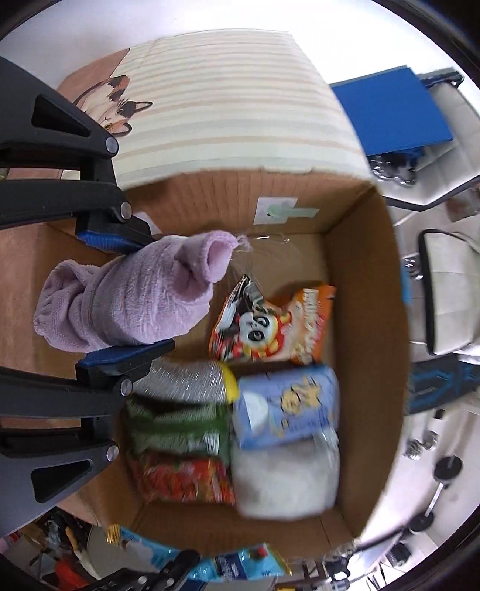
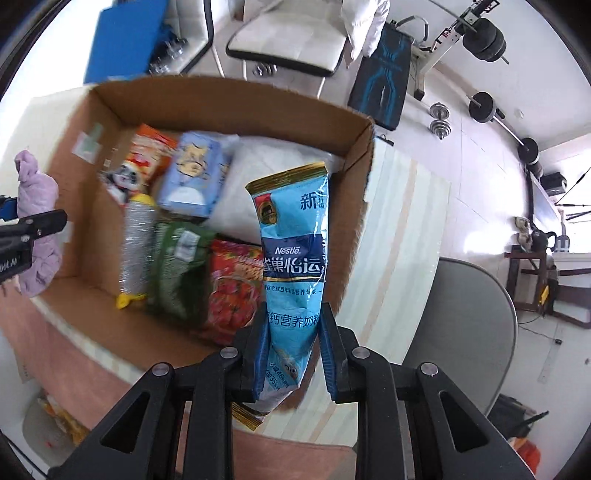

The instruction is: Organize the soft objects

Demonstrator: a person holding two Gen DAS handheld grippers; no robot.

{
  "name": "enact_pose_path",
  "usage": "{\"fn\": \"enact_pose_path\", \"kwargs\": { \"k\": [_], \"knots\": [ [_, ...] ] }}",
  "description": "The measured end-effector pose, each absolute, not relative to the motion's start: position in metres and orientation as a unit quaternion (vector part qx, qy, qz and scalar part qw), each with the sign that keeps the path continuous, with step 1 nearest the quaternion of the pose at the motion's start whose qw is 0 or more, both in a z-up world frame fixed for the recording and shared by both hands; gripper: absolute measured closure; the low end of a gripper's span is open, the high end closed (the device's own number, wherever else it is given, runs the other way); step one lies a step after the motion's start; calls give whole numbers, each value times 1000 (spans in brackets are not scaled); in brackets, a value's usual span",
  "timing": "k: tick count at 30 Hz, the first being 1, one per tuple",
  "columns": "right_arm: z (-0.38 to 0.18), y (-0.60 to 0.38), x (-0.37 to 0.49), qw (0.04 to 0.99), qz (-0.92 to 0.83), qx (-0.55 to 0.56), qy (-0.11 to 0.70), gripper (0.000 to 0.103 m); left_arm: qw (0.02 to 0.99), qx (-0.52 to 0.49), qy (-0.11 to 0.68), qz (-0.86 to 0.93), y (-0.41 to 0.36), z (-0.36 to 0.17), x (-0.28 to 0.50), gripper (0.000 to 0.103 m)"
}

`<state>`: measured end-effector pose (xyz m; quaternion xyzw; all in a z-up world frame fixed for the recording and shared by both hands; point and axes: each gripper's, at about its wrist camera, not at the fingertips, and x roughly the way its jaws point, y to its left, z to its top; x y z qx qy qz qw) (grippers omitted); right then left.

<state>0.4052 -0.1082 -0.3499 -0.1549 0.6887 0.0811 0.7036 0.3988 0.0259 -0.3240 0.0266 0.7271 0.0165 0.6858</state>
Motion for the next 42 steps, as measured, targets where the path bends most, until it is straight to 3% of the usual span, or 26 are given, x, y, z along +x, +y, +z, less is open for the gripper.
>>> {"fn": "enact_pose_path", "kwargs": {
  "k": [6,8,10,11,13,16,20,22,34,42],
  "knots": [
    [-388,-105,422,678,55,-170,713,76,651,6,759,17,32,-354,408,61],
    [-395,-107,427,671,49,-163,722,73,651,-14,759,7,36,-353,409,55],
    [-393,-110,428,674,53,-139,723,59,655,-17,755,0,39,-350,410,37],
    [-391,-111,429,675,59,-123,725,53,659,-17,752,-1,40,-345,411,33],
    [-385,-112,429,678,74,-96,725,26,666,-19,745,1,44,-338,412,20],
    [-381,-107,428,686,74,-99,717,14,679,-28,733,2,49,-327,411,7],
    [-376,-104,417,695,71,-87,710,10,695,-37,718,-1,48,-313,405,5],
    [-376,-100,410,702,69,-85,704,0,701,-27,713,-1,44,-306,398,5],
    [-378,-105,363,734,40,-33,677,0,731,-6,682,21,31,-291,359,5],
    [-338,-102,353,758,43,-26,650,0,761,-12,648,28,33,-244,331,5]
  ]
}}
